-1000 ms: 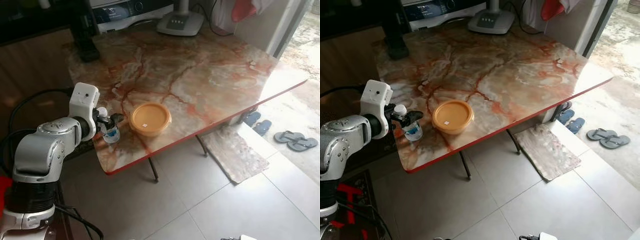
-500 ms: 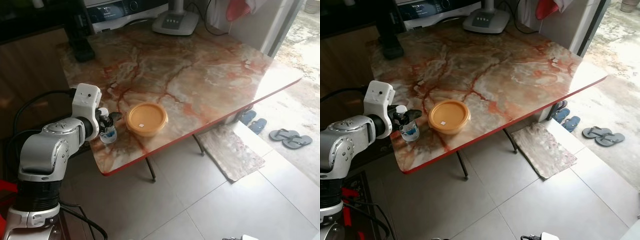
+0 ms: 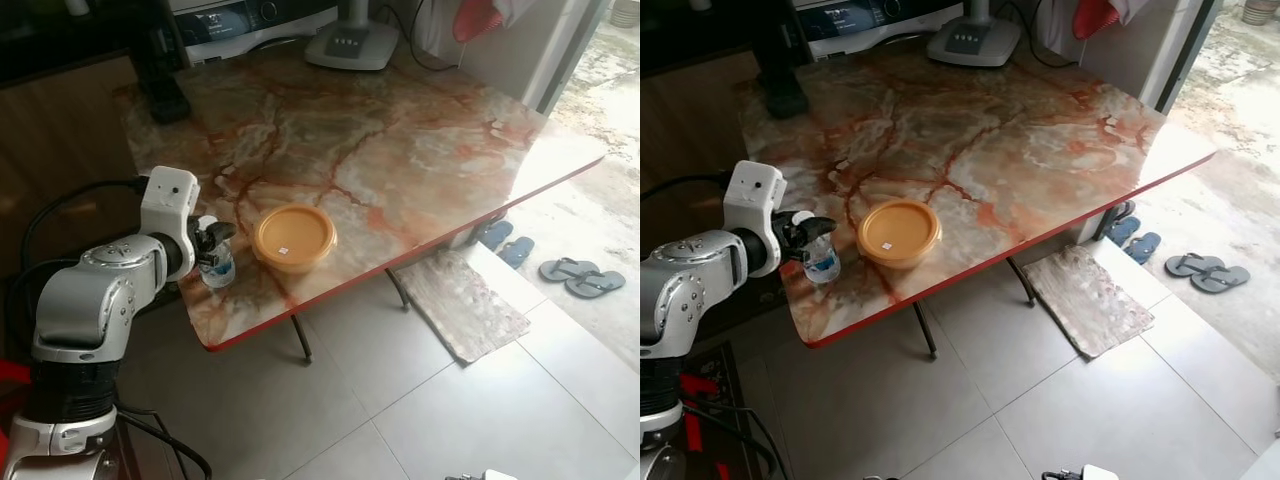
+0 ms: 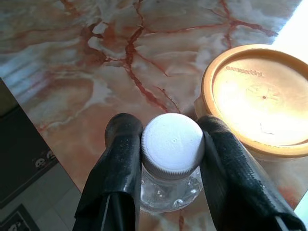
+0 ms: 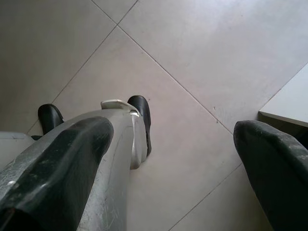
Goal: Restocking fridge
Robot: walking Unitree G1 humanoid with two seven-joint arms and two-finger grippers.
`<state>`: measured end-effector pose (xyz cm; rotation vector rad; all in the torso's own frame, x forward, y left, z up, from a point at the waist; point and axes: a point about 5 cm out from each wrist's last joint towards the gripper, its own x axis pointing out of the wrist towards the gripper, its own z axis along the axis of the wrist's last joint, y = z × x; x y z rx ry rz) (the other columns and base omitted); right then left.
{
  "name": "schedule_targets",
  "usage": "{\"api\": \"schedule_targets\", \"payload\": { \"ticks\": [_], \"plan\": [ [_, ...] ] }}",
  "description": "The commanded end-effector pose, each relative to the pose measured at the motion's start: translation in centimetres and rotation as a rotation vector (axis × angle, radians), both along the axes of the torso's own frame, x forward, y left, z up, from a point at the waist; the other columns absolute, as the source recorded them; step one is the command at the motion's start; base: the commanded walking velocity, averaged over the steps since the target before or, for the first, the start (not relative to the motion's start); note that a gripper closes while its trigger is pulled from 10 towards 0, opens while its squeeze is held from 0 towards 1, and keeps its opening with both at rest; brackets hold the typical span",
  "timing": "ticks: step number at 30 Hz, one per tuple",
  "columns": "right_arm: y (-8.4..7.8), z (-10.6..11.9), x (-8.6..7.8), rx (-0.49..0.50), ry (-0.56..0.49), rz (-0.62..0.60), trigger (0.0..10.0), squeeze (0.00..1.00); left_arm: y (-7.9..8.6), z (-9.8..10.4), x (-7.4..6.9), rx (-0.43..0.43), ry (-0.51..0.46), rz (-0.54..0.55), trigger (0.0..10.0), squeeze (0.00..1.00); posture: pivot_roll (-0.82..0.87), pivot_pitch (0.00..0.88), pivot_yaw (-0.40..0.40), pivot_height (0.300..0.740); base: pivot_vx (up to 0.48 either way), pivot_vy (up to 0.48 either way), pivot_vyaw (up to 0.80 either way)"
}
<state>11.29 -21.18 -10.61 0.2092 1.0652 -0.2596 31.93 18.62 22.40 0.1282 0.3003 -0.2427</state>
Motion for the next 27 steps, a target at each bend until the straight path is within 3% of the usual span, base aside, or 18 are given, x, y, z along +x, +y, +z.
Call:
{"api": "schedule_targets", "payload": {
  "ticks": [1, 7, 12, 14, 16, 17, 18, 21, 22, 23, 24, 26, 27],
  "plan": [
    [0.4, -0.4, -1.2, 0.018, 0.049, 0.003, 10.0, 0.0, 0.8, -0.4, -0.3, 0.028, 0.029, 0.031, 0.0, 0.0, 0.14, 0.115, 0.01, 0.74, 0.0, 0.0, 0.0],
    [0.5, -0.4, -1.2, 0.023, 0.049, 0.005, 10.0, 0.0, 1.7, -0.5, -0.5, 0.052, 0.032, 0.06, 0.0, 0.0, 0.15, 0.114, 0.013, 0.74, 0.0, 0.0, 0.0],
    [0.6, -0.5, -1.2, 0.028, 0.048, 0.006, 10.0, 0.0, 3.5, 0.2, -0.6, 0.11, -0.006, 0.129, 0.0, 0.0, 0.16, 0.114, 0.016, 0.74, 0.0, 0.0, 0.0],
    [0.8, -0.5, -1.2, 0.031, 0.048, 0.007, 10.0, 0.0, 6.4, 1.1, -0.8, 0.18, -0.046, 0.242, 0.0, 0.0, 0.16, 0.113, 0.021, 0.74, 0.0, 0.0, 0.0],
    [0.8, -0.5, -1.2, 0.032, 0.047, 0.006, 10.0, 0.0, 7.0, 1.2, -0.9, 0.192, -0.05, 0.268, 0.0, 0.0, 0.16, 0.114, 0.023, 0.74, 0.0, 0.0, 0.0],
    [0.9, -0.5, -1.2, 0.033, 0.046, 0.005, 10.0, 0.0, 9.4, 0.9, -1.4, 0.21, -0.046, 0.348, 0.0, 0.0, 0.17, 0.115, 0.023, 0.74, 0.0, 0.0, 0.0],
    [0.9, -0.5, -1.2, 0.033, 0.046, 0.005, 10.0, 0.0, 9.4, 0.9, -1.4, 0.21, -0.046, 0.348, 0.0, 0.0, 0.17, 0.115, 0.023, 0.74, 0.0, 0.0, 0.0],
    [1.0, -0.5, -1.1, 0.036, 0.046, 0.006, 10.0, 0.0, 13.5, -1.3, -2.8, 0.203, -0.047, 0.497, 0.0, 0.0, 0.17, 0.115, 0.023, 0.74, 0.0, 0.0, 0.0],
    [1.0, -0.5, -1.1, 0.036, 0.046, 0.006, 10.0, 0.0, 13.5, -1.3, -2.8, 0.203, -0.047, 0.497, 0.0, 0.0, 0.17, 0.115, 0.023, 0.74, 0.0, 0.0, 0.0],
    [1.0, -0.5, -1.1, 0.036, 0.046, 0.006, 10.0, 0.0, 14.1, -2.7, -3.1, 0.172, -0.051, 0.511, 10.0, 0.0, 0.17, 0.118, 0.021, 0.74, 0.0, 0.0, 0.0],
    [1.0, -0.5, -1.1, 0.036, 0.046, 0.006, 10.0, 0.0, 14.1, -2.7, -3.1, 0.172, -0.051, 0.511, 10.0, 0.0, 0.17, 0.118, 0.021, 0.74, 0.0, 0.0, 0.0],
    [1.0, -0.5, -1.1, 0.036, 0.046, 0.009, 10.0, 0.0, 14.6, -7.0, -4.0, 0.119, -0.015, 0.505, 10.0, 0.0, 0.17, 0.118, 0.02, 0.74, 0.0, 0.0, 0.0],
    [1.0, -0.5, -1.0, 0.037, 0.046, 0.009, 10.0, 0.0, 14.4, -7.9, -4.2, 0.108, -0.011, 0.494, 10.0, 0.0, 0.17, 0.118, 0.02, 0.74, 0.0, 0.0, 0.0]
  ]
}}
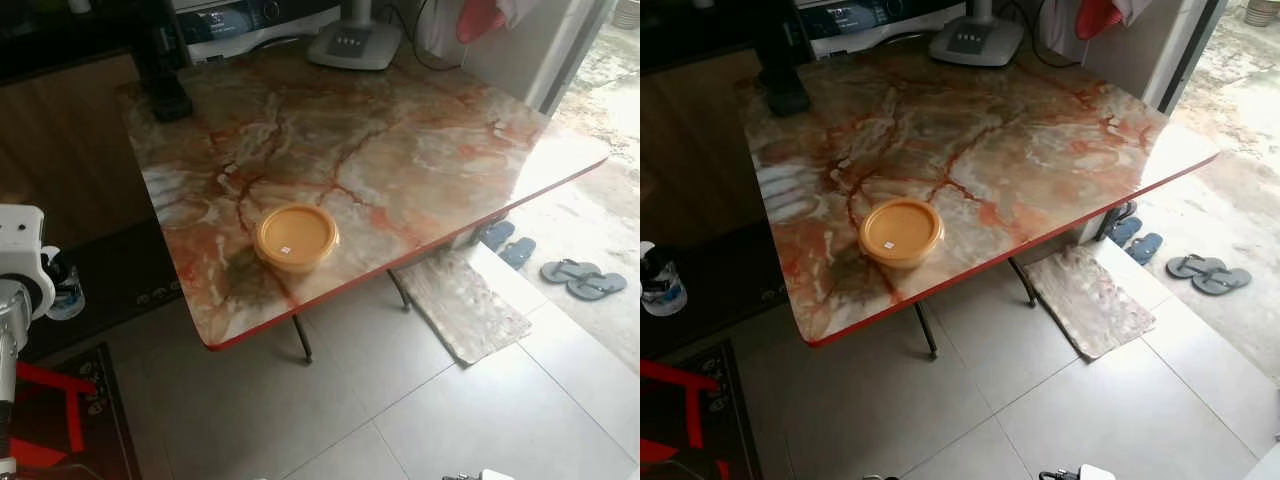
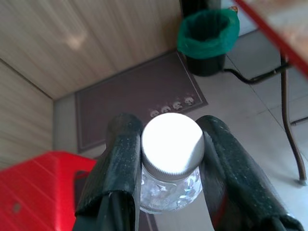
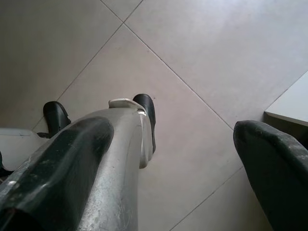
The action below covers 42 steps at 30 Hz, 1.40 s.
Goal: Restocking fridge
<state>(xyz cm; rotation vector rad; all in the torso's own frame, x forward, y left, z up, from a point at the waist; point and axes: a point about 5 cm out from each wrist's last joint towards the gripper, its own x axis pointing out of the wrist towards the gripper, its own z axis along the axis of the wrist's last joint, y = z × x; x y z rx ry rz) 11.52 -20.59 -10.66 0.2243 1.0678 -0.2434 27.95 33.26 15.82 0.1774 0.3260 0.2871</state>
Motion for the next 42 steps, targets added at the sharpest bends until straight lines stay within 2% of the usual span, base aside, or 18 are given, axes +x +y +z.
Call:
{"api": "schedule_targets", "payload": {
  "ticks": [1, 3, 4, 5, 6, 8, 11, 13, 15, 16, 17, 20, 23, 30, 32, 34, 36, 42],
  "plan": [
    [0.4, -0.4, -1.2, 0.016, 0.046, 0.004, 10.0, 0.0, -0.3, -3.4, -0.7, -0.04, 0.016, -0.007, 10.0, 0.0, 0.16, 0.113, 0.017, 0.74, 0.0, 0.0, 0.0],
    [0.4, -0.4, -1.2, 0.016, 0.045, 0.003, 10.0, 0.0, -0.3, -5.3, -1.3, -0.05, 0.039, 0.018, 10.0, 0.0, 0.16, 0.116, 0.018, 0.74, 0.0, 0.0, 0.0],
    [0.4, -0.4, -1.2, 0.017, 0.042, -0.002, 10.0, 0.0, -0.5, -7.5, -1.9, -0.116, 0.07, 0.032, 10.0, 0.0, 0.16, 0.114, 0.017, 0.74, 0.0, 0.0, 0.0],
    [0.4, -0.4, -1.2, 0.017, 0.041, -0.003, 10.0, 0.0, -0.6, -8.7, -2.4, -0.134, 0.087, 0.044, 10.0, 0.0, 0.15, 0.11, 0.014, 0.74, 0.0, 0.0, 0.0],
    [0.4, -0.4, -1.2, 0.017, 0.041, -0.003, 10.0, 0.0, -0.6, -8.7, -2.4, -0.134, 0.087, 0.044, 10.0, 0.0, 0.15, 0.11, 0.014, 0.74, 0.0, 0.0, 0.0],
    [0.2, -0.4, -1.1, 0.013, 0.04, -0.009, 10.0, 0.0, -1.6, -13.0, -4.1, -0.198, 0.149, 0.057, 10.0, 0.0, 0.15, 0.113, 0.003, 0.74, 0.0, 0.0, 0.0],
    [0.0, -0.3, -1.0, 0.008, 0.04, -0.005, 10.0, 0.0, -2.9, -15.8, -5.2, -0.252, 0.208, 0.07, 10.0, 0.0, 0.16, 0.118, -0.002, 0.74, 0.0, 0.0, 0.0],
    [-0.1, -0.3, -0.9, 0.006, 0.038, -0.006, 10.0, 0.0, -3.9, -17.7, -6.0, -0.227, 0.289, 0.084, 10.0, 0.0, 0.15, 0.115, -0.004, 0.74, 0.0, 0.0, 0.0],
    [-0.1, -0.3, -0.9, 0.005, 0.037, -0.007, 10.0, 0.0, -4.2, -18.2, -6.3, -0.223, 0.313, 0.084, 10.0, 0.0, 0.15, 0.115, -0.004, 0.74, 0.0, 0.0, 0.0],
    [-0.1, -0.3, -0.9, 0.006, 0.035, -0.01, 10.0, 0.0, -5.3, -19.4, -6.8, -0.217, 0.365, 0.056, 10.0, 0.0, 0.13, 0.114, 0.001, 0.74, 0.0, 0.0, 0.0],
    [-0.1, -0.2, -0.9, 0.008, 0.028, -0.019, 10.0, 0.0, -6.2, -20.5, -7.6, -0.169, 0.446, 0.01, 10.0, 0.0, 0.11, 0.112, 0.008, 0.74, 0.0, 0.0, 0.0],
    [-0.1, -0.2, -0.9, 0.005, 0.028, -0.011, 10.0, 0.0, -6.7, -21.3, -8.3, -0.16, 0.483, 0.008, 10.0, 0.0, 0.09, 0.116, 0.019, 0.74, 0.0, 0.0, 0.0],
    [0.0, -0.2, -0.7, -0.017, 0.035, 0.065, 10.0, 0.0, -6.9, -21.7, -8.7, -0.164, 0.511, 0.007, 10.0, 0.0, 0.08, 0.118, 0.033, 0.74, 0.0, 0.0, 0.0],
    [0.3, -0.1, -0.2, -0.072, 0.036, 0.248, 10.0, 0.0, -6.7, -21.3, -8.0, -0.125, 0.51, -0.015, 10.0, 0.0, 0.07, 0.13, 0.063, 0.74, 0.0, 0.0, 0.0],
    [0.4, -0.1, -0.2, -0.071, 0.039, 0.249, 10.0, 0.0, -6.6, -21.3, -8.0, -0.118, 0.512, -0.014, 10.0, 0.0, 0.07, 0.13, 0.068, 0.74, 0.0, 0.0, 0.0],
    [0.5, -0.2, -0.3, -0.057, 0.035, 0.205, 10.0, 0.0, -6.5, -21.3, -8.0, -0.121, 0.509, -0.011, 10.0, 0.0, 0.06, 0.128, 0.069, 0.74, 0.0, 0.0, 0.0],
    [0.6, -0.3, -0.6, -0.029, 0.026, 0.059, 10.0, 0.0, -6.5, -21.3, -8.0, -0.124, 0.512, -0.003, 10.0, 0.0, 0.06, 0.117, 0.065, 0.74, 0.0, 0.0, 0.0],
    [0.5, -0.4, -1.0, -0.011, 0.03, -0.049, 10.0, 0.0, -6.7, -21.6, -8.4, -0.13, 0.526, 0.009, 10.0, 0.0, 0.07, 0.103, 0.059, 0.74, 0.0, 0.132, 0.0]
  ]
}}
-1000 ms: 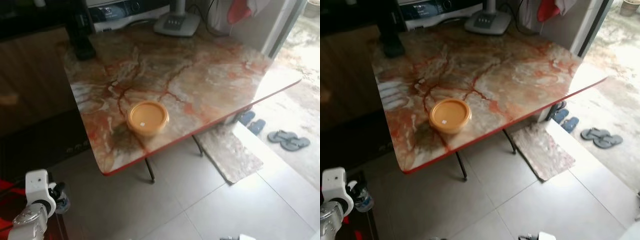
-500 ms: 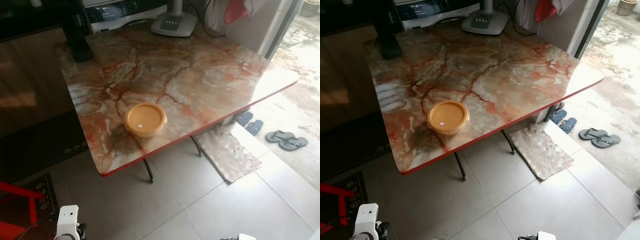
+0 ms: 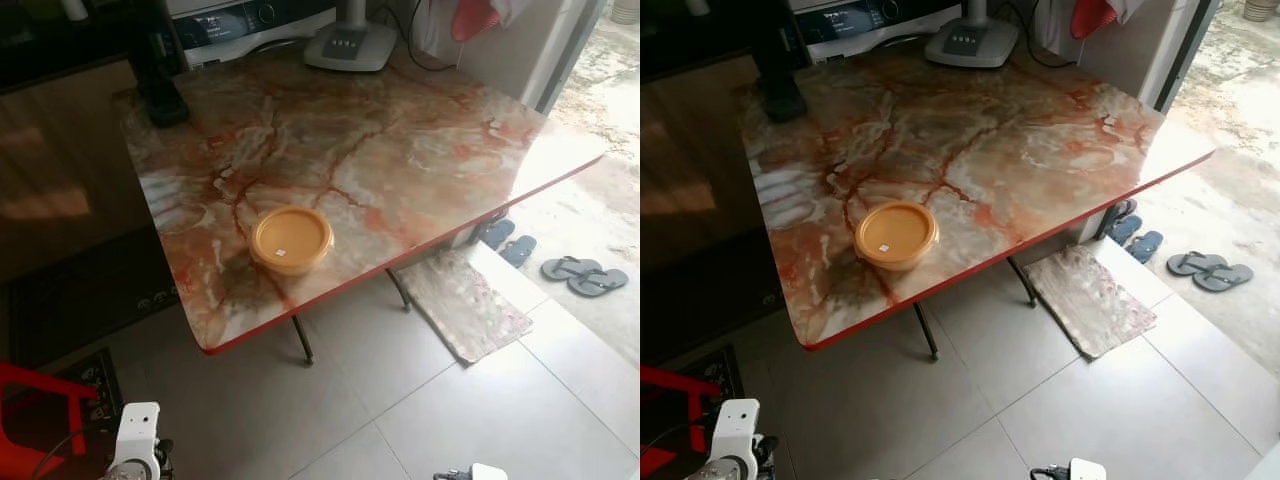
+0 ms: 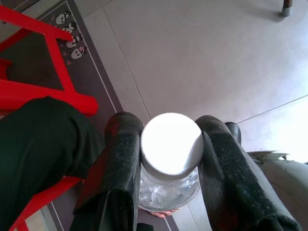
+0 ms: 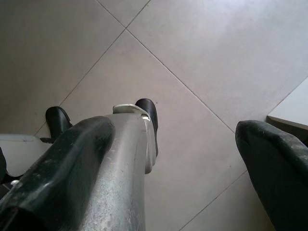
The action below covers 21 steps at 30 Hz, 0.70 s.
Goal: Restocking fridge
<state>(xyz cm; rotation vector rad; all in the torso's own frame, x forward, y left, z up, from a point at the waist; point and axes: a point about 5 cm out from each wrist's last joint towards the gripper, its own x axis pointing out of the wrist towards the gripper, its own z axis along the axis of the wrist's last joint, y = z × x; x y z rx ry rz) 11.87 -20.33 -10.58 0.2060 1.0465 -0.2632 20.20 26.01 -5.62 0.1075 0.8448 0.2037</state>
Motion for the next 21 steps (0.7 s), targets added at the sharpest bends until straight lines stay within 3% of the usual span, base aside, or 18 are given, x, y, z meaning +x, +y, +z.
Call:
{"api": "schedule_targets", "payload": {
  "ticks": [1, 5, 14, 21],
  "plan": [
    [0.2, -0.5, -1.4, 0.017, 0.047, -0.049, 10.0, 0.0, 0.6, -0.3, -0.7, 0.017, 0.023, 0.015, 10.0, 0.0, 0.07, 0.103, 0.059, 0.74, 0.0, 0.262, 0.0],
    [0.1, -0.5, -1.5, 0.033, 0.044, -0.1, 10.0, 0.0, 0.3, -0.8, -1.5, 0.012, 0.049, 0.012, 10.0, 0.0, 0.05, 0.087, 0.037, 0.74, 0.0, 0.267, 0.0],
    [-0.6, -0.4, -1.7, 0.014, 0.052, -0.088, 10.0, 0.0, -0.7, -1.7, -2.6, -0.011, 0.082, 0.028, 10.0, 0.0, 0.05, 0.077, -0.002, 0.74, 0.0, 0.273, 0.0],
    [-0.8, -0.4, -1.7, 0.011, 0.042, -0.1, 10.0, 0.0, -0.9, -1.8, -2.7, -0.013, 0.082, 0.041, 10.0, 0.0, 0.06, 0.102, -0.009, 0.74, 0.0, 0.198, 0.0]
  ]
}}
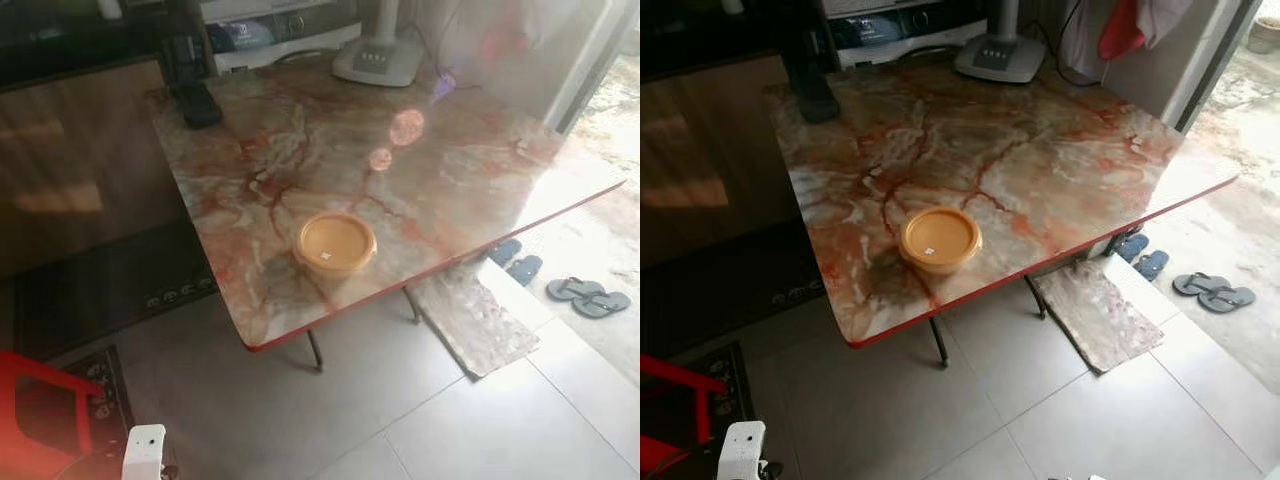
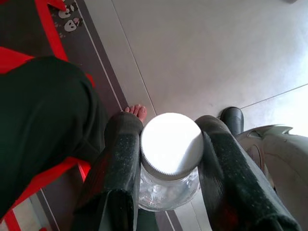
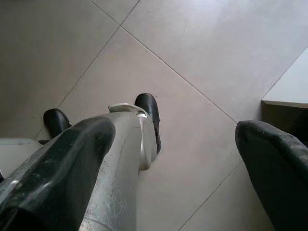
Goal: Restocking fridge
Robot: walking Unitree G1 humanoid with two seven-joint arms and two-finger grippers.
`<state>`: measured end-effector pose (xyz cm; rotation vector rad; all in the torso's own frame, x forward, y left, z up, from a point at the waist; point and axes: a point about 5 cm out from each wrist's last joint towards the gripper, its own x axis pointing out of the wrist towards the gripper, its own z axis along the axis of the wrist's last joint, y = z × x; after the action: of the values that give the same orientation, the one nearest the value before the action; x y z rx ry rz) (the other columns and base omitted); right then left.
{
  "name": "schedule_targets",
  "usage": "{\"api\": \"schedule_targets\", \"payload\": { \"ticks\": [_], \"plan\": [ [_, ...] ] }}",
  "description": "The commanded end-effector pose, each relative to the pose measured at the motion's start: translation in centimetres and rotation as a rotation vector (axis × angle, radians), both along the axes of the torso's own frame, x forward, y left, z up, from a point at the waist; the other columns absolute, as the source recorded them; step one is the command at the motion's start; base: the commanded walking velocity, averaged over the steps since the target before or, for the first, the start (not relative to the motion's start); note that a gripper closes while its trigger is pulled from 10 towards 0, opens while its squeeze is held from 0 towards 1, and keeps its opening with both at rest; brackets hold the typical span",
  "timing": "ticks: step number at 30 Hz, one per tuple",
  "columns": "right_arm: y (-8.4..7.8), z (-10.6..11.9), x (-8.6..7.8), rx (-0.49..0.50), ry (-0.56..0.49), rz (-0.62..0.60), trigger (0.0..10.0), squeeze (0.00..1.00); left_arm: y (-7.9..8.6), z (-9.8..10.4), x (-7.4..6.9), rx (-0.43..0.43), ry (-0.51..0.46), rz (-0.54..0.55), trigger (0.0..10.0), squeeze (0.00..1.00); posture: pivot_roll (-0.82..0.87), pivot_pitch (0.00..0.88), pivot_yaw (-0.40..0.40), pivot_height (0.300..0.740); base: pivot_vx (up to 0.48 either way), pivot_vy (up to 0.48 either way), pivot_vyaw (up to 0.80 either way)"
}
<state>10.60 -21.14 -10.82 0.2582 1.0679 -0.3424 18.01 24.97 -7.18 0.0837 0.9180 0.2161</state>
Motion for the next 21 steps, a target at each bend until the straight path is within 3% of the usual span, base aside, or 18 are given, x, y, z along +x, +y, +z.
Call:
{"api": "schedule_targets", "payload": {
  "ticks": [1, 12, 21],
  "plan": [
    [0.01, -0.13, -0.45, 0.004, 0.012, -0.013, 10.0, 0.0, 0.13, -0.23, -0.55, 0.01, 0.013, 0.014, 10.0, 0.0, 0.05, 0.105, -0.008, 0.74, 0.0, 0.0, 0.0],
    [0.24, -0.24, -0.63, 0.019, 0.022, -0.049, 10.0, 0.0, 0.28, -0.22, -0.57, 0.016, 0.019, 0.022, 10.0, 0.0, 0.06, 0.128, 0.003, 0.74, 0.0, 0.0, 0.0],
    [0.25, -0.25, -0.66, 0.024, 0.026, -0.041, 10.0, 0.0, 0.32, -0.22, -0.61, 0.018, 0.019, 0.021, 10.0, 0.0, 0.07, 0.136, 0.001, 0.74, 0.0, 0.0, -0.8]
  ]
}}
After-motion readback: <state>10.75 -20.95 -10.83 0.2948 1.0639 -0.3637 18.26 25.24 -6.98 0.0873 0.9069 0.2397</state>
